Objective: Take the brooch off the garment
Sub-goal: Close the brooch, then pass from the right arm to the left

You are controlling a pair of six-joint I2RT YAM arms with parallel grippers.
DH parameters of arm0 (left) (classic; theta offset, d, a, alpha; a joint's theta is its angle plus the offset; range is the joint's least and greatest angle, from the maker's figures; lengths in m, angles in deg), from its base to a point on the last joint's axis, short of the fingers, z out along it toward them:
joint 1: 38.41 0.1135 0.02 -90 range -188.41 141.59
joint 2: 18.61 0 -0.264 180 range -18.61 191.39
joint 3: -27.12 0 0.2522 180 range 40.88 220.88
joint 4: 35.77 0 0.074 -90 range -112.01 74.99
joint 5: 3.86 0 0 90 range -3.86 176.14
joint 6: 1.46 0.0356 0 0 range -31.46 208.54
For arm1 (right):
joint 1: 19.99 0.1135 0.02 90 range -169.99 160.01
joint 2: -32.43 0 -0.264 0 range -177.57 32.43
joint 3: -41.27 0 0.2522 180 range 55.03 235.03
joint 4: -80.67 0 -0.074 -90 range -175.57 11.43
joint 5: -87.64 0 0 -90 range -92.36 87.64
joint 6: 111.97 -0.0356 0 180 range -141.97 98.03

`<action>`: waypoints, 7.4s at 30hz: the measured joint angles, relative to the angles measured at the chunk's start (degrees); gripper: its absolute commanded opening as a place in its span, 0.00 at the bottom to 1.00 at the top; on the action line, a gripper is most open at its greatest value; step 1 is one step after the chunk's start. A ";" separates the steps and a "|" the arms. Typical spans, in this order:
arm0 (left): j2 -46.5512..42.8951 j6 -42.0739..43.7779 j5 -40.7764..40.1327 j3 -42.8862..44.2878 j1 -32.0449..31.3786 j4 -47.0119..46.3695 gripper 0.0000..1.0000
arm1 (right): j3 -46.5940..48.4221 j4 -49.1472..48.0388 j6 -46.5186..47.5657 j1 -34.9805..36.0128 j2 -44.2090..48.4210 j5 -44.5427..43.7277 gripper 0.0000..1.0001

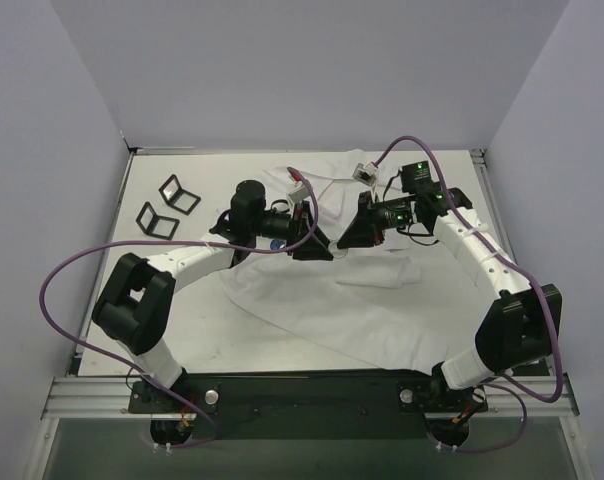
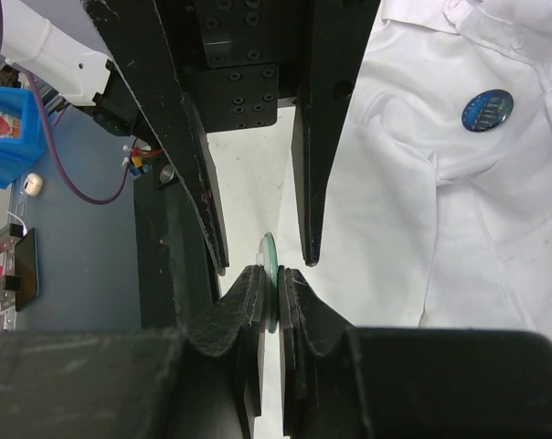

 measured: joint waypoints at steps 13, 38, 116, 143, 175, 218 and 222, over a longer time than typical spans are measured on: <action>0.46 -3.13 -0.07 0.00 -0.11 -2.58 0.47 | 0.00 0.00 0.02 0.02 -0.02 0.00 0.00; 1.27 -5.05 -1.18 0.00 -0.94 -4.15 0.34 | 0.00 0.00 -0.02 0.02 -0.96 0.02 0.00; -0.44 16.90 -16.81 8.11 -4.55 23.63 0.00 | 0.00 -0.70 0.87 -0.74 -2.47 -2.32 0.00; -0.39 9.73 -6.58 4.94 -0.44 14.75 0.41 | 0.00 -0.44 0.33 -0.31 -2.45 -0.98 0.00; 0.15 4.96 -3.72 3.32 -0.26 7.65 0.25 | 0.00 1.01 0.22 0.04 -2.45 -0.98 0.00; 1.01 2.27 -4.09 3.37 -0.79 7.63 0.00 | 0.00 0.83 1.44 0.85 -2.34 -1.62 0.16; 0.98 3.08 -4.61 3.37 -0.52 7.82 0.00 | 0.02 1.07 0.61 0.83 -2.34 -2.38 0.46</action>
